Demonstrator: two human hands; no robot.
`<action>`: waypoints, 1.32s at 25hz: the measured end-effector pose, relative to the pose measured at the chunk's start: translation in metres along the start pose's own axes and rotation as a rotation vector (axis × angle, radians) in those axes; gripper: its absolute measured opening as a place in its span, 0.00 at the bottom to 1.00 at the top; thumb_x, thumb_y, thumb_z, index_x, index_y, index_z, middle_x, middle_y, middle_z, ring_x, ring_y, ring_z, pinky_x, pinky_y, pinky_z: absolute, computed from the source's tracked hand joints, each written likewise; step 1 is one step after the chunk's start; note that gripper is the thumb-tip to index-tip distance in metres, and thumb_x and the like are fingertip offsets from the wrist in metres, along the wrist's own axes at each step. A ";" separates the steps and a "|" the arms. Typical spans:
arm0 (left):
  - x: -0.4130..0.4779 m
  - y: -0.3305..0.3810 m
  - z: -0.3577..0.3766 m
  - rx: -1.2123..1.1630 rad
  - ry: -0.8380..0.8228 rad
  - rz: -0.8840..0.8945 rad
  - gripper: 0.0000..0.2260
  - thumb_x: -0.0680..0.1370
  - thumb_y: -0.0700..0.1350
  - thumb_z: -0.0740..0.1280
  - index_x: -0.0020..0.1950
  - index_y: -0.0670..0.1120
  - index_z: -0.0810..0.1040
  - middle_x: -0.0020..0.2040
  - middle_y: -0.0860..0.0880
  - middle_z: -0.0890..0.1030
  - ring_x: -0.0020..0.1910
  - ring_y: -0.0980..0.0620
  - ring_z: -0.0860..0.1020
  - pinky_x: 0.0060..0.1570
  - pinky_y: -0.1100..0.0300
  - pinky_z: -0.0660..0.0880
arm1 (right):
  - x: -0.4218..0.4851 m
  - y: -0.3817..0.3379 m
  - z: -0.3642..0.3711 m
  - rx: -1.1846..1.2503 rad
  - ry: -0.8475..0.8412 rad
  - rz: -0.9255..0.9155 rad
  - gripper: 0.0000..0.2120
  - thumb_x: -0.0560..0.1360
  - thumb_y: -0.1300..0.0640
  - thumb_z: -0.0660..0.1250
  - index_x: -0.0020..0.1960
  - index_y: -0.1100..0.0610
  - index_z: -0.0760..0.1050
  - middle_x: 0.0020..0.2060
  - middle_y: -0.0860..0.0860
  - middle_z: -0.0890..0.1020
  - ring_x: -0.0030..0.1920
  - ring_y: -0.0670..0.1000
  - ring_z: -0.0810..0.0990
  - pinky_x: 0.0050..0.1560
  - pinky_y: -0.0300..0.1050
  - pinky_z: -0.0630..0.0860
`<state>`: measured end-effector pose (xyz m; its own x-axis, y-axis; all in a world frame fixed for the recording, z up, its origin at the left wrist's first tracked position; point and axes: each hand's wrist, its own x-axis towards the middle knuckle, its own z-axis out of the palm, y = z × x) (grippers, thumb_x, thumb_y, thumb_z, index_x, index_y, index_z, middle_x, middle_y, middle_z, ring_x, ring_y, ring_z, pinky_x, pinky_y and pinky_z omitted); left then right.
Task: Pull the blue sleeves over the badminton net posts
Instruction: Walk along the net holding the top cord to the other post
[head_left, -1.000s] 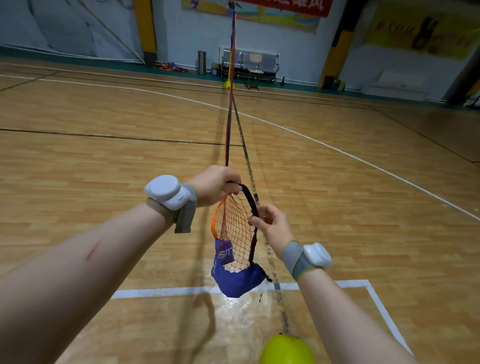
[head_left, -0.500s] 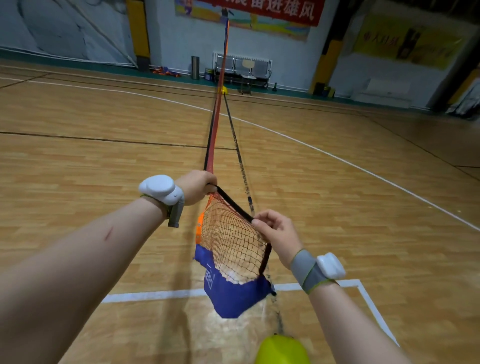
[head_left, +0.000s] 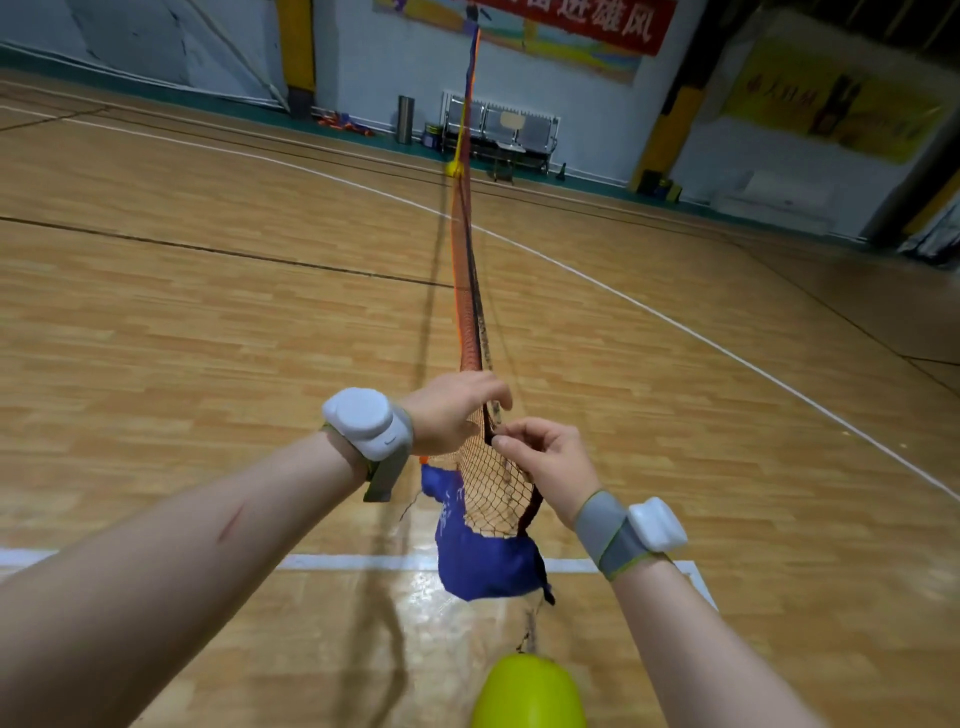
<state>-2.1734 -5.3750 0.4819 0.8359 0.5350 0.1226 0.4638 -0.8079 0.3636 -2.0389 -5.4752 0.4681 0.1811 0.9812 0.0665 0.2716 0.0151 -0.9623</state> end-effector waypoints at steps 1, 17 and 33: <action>-0.003 0.006 0.001 0.017 -0.038 0.015 0.14 0.75 0.39 0.66 0.59 0.44 0.73 0.59 0.47 0.75 0.61 0.49 0.71 0.62 0.54 0.68 | -0.002 -0.001 -0.001 0.002 -0.002 -0.005 0.03 0.72 0.68 0.68 0.43 0.63 0.79 0.28 0.46 0.74 0.25 0.36 0.70 0.29 0.27 0.67; -0.031 0.060 -0.023 -0.109 0.193 -0.162 0.08 0.75 0.44 0.67 0.51 0.42 0.81 0.46 0.43 0.83 0.46 0.47 0.79 0.49 0.57 0.74 | -0.038 0.024 -0.021 0.080 0.013 0.054 0.09 0.70 0.68 0.69 0.41 0.54 0.77 0.36 0.48 0.80 0.40 0.45 0.77 0.46 0.36 0.74; -0.041 0.064 -0.014 0.057 0.061 -0.356 0.10 0.76 0.43 0.66 0.55 0.42 0.81 0.52 0.42 0.81 0.52 0.44 0.77 0.43 0.63 0.66 | -0.078 0.023 -0.037 0.117 0.077 -0.030 0.11 0.71 0.67 0.69 0.35 0.55 0.75 0.29 0.46 0.74 0.30 0.43 0.68 0.34 0.35 0.67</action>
<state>-2.1823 -5.4452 0.5132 0.6005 0.7978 0.0531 0.7399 -0.5796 0.3415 -2.0116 -5.5583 0.4509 0.2476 0.9625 0.1113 0.1663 0.0709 -0.9835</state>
